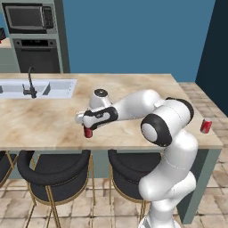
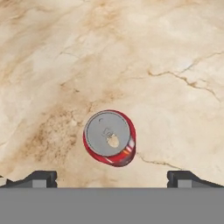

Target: Four empty soda cans are scattered around the kitchen. Gather all the cans and cluster them next to the stove for recycling.

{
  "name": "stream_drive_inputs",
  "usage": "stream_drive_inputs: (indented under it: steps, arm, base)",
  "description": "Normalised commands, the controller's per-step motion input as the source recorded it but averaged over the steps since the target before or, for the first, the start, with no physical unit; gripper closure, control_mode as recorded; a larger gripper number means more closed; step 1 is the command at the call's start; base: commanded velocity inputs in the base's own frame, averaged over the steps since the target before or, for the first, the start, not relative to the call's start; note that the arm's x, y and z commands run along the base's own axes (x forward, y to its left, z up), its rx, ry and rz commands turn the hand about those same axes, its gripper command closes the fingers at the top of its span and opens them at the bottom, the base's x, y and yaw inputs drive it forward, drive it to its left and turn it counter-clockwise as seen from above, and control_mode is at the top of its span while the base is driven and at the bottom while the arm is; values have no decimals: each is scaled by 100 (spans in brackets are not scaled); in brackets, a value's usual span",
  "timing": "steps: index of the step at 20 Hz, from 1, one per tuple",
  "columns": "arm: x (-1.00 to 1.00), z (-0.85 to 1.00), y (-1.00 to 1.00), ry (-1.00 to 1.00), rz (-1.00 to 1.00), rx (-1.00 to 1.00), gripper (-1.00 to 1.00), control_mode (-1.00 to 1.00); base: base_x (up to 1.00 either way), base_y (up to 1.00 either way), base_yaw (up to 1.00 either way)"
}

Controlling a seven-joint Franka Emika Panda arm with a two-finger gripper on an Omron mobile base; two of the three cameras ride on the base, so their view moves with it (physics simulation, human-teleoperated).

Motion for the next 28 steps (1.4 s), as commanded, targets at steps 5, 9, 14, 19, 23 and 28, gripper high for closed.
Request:
stream_drive_inputs:
  steps: [5,9,14,19,23,28]
  arm:
    - [13,-12,1,0,0,0,-100,-100]
    - [9,-8,6,0,0,0,-100,-100]
    - [10,-7,8,0,0,0,-100,-100]
    - [10,-9,8,0,0,0,-100,-100]
    - [7,-9,4,0,0,0,-100,-100]
    - [4,-10,2,1,0,0,-100,-100]
  base:
    - [0,0,0]
    - [0,0,0]
    - [0,0,0]
    - [0,0,0]
    - [0,0,0]
    - [0,0,0]
